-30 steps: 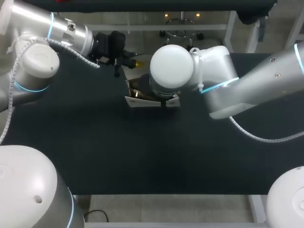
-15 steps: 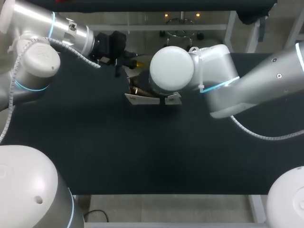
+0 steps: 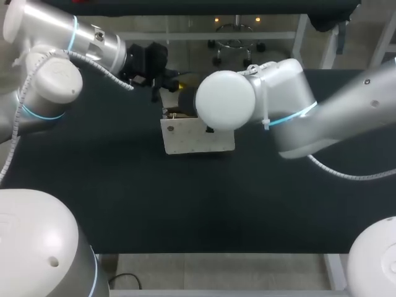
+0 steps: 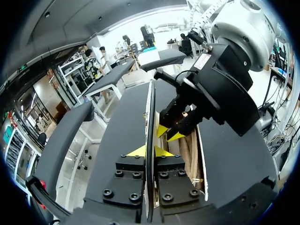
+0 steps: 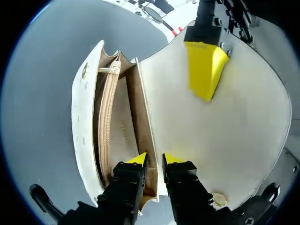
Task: Pick up the bag, open it, inspect its contents, close it, and place it on the opposite side
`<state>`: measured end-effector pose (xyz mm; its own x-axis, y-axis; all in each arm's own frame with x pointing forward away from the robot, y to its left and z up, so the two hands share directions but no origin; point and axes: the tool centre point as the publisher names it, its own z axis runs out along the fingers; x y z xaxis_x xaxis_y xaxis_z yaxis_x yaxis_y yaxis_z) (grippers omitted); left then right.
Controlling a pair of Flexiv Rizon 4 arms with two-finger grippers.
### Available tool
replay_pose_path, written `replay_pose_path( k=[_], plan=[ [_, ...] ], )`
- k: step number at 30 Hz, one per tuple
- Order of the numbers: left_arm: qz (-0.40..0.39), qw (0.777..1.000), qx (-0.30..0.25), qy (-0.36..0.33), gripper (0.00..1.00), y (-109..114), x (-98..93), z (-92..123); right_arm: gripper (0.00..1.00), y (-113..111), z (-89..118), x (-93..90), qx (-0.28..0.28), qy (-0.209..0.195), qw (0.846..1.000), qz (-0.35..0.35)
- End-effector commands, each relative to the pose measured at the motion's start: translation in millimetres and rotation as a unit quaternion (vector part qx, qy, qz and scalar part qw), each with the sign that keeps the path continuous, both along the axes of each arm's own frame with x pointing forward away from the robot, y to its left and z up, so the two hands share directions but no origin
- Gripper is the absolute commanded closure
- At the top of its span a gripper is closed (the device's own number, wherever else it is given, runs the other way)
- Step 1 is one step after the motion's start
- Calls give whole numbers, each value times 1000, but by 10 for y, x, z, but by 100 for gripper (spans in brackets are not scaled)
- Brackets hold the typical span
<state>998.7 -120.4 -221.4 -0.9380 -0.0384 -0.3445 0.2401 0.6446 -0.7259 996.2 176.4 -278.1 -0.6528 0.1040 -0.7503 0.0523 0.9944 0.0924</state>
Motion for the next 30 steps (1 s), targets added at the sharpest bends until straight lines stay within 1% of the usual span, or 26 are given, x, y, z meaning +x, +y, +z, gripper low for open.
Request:
replay_pose_path(
  k=[1,6,9,11,14,15,16,20,22,26,30],
  plan=[
    [2,1000,1,-2,100,-5,-40,1,67,-22,51,-89,3,-14,1000,-4],
    [4,1000,2,-4,100,16,-76,17,69,-34,105,-133,8,-23,1000,-7],
    [8,1000,3,-3,100,23,-83,19,73,-40,164,-202,10,-32,999,-8],
    [12,1000,2,1,100,37,-76,20,81,-39,220,-265,10,-43,999,-6],
    [17,1000,3,11,100,42,-58,13,87,-46,299,-354,12,-55,998,-4],
    [18,1000,4,16,100,41,-52,9,91,-54,340,-398,12,-61,998,-4],
    [19,1000,5,17,100,41,-50,7,100,-59,364,-428,12,-62,998,-4],
    [22,999,13,24,100,48,-46,-8,100,-91,463,-587,10,-77,997,0],
    [26,999,19,29,100,55,-19,-56,100,-112,500,-677,12,-81,997,3],
    [35,998,27,39,100,72,129,-205,100,-144,507,-806,18,-83,996,11],
    [30,998,40,28,100,94,275,-352,100,-149,470,-889,16,-79,997,14]
  ],
)
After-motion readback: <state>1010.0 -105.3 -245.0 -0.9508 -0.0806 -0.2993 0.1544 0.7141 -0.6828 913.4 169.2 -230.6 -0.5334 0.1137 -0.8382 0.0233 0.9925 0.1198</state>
